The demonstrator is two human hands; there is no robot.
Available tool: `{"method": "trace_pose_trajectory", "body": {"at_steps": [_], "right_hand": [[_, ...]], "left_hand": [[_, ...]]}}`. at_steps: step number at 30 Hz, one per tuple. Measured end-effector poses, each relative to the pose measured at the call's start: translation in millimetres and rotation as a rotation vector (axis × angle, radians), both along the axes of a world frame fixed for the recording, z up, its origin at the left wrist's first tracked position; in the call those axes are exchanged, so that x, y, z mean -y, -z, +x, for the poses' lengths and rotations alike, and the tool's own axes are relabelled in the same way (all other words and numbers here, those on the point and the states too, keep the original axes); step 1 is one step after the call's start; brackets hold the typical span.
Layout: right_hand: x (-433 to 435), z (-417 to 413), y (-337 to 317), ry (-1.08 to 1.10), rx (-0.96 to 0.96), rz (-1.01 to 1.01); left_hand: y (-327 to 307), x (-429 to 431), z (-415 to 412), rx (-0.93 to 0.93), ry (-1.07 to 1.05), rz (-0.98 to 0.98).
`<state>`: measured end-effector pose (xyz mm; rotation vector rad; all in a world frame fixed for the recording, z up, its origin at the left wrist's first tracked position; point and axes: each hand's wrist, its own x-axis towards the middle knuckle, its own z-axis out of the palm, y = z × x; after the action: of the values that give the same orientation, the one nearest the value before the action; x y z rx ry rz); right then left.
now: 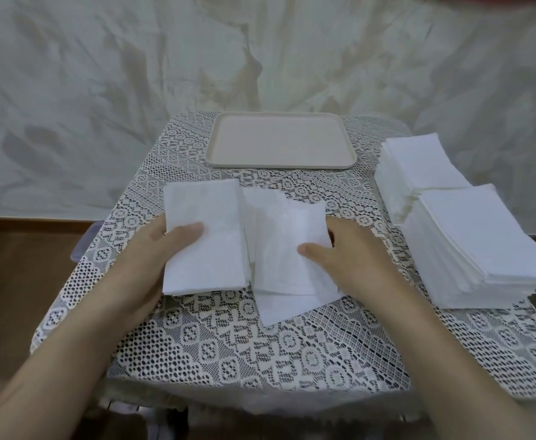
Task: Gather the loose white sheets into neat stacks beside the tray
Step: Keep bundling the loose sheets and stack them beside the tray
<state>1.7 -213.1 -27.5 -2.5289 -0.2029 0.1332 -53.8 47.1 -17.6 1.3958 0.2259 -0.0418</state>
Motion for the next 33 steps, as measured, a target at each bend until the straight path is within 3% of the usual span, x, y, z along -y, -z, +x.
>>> {"method": "trace_pose_trajectory", "body": {"at_steps": [10, 17, 20, 28, 33], "right_hand": [[-11.0, 6.2, 1.1, 0.006, 0.065, -0.087], [13.8, 6.1, -16.6, 0.057, -0.087, 0.481], [14.5, 8.4, -6.5, 0.095, -0.187, 0.507], [15.2, 1.6, -10.9, 0.084, -0.209, 0.471], [17.0, -3.0, -33.3, 0.066, -0.185, 0.85]], "left_hand": [[0.8, -3.1, -1.3, -0.004, -0.006, 0.015], [-0.1, -3.5, -1.5, -0.008, -0.005, 0.022], [0.4, -0.3, -1.5, -0.007, 0.006, 0.019], [4.0, 7.0, -1.2, -0.003, -0.015, 0.051], [5.8, 11.7, -1.7, -0.003, -0.064, 0.082]]}}
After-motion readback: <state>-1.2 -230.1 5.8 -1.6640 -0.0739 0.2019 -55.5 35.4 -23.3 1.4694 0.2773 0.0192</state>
